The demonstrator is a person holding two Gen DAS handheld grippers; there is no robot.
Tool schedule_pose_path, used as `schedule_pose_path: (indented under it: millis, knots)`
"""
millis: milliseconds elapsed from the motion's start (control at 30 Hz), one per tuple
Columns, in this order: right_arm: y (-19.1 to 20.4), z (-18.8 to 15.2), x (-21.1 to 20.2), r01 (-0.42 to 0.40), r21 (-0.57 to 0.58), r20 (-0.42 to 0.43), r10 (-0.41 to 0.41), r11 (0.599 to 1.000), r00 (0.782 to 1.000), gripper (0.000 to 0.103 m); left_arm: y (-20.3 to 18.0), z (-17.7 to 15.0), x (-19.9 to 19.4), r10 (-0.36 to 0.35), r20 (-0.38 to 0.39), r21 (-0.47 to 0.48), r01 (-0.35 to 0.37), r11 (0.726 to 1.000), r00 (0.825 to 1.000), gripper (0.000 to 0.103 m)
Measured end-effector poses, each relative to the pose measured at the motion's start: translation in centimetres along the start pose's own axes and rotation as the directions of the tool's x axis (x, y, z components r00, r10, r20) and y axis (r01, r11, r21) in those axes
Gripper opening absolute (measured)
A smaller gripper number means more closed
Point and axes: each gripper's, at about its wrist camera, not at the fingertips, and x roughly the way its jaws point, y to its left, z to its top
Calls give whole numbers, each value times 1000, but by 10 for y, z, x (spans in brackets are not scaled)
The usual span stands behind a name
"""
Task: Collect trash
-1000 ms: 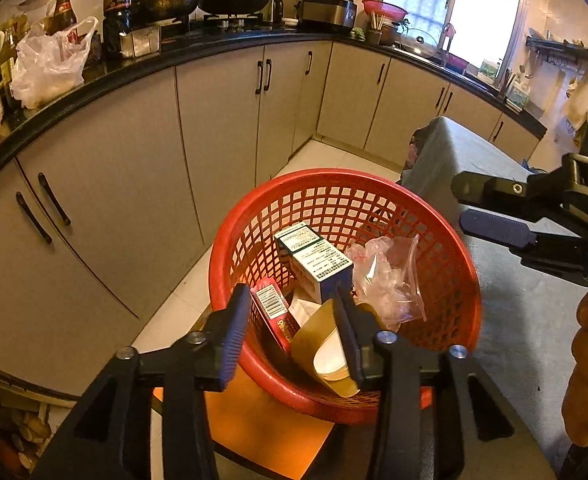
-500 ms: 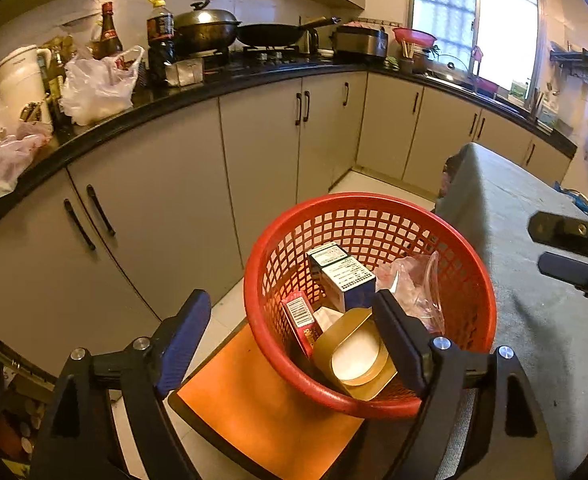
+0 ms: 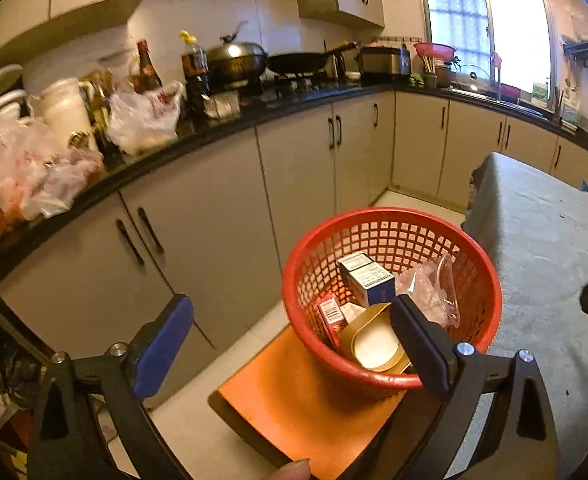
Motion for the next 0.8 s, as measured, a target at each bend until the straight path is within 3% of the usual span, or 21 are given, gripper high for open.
schedule_pose_path:
  millis: [167,400,500,600,800]
  knots:
    - [4,-25,-29,58,-52,52,-55,997,997,89,-6,-5,-29,-12,46,30,10,999,999,99]
    - [7,-56,-66,154,-72,130,-144,985,981,95,-20,-31,-62,78,119,69,-87,994,990,99]
    - [5,-66,-78,190,-63,163,-178,980,970,97,-24,-43,-70,45,128,75,-55,996,991,99]
    - [5,-78,-88,241,-70,195,-224,968,955,97,-22,-56,-73,7,98,21,-9,1000,995,99]
    - [-3,-86,-95,273,-53,210,-257,961,944,98,-23,-71,-73,25,97,-10,-25,1000,995,99]
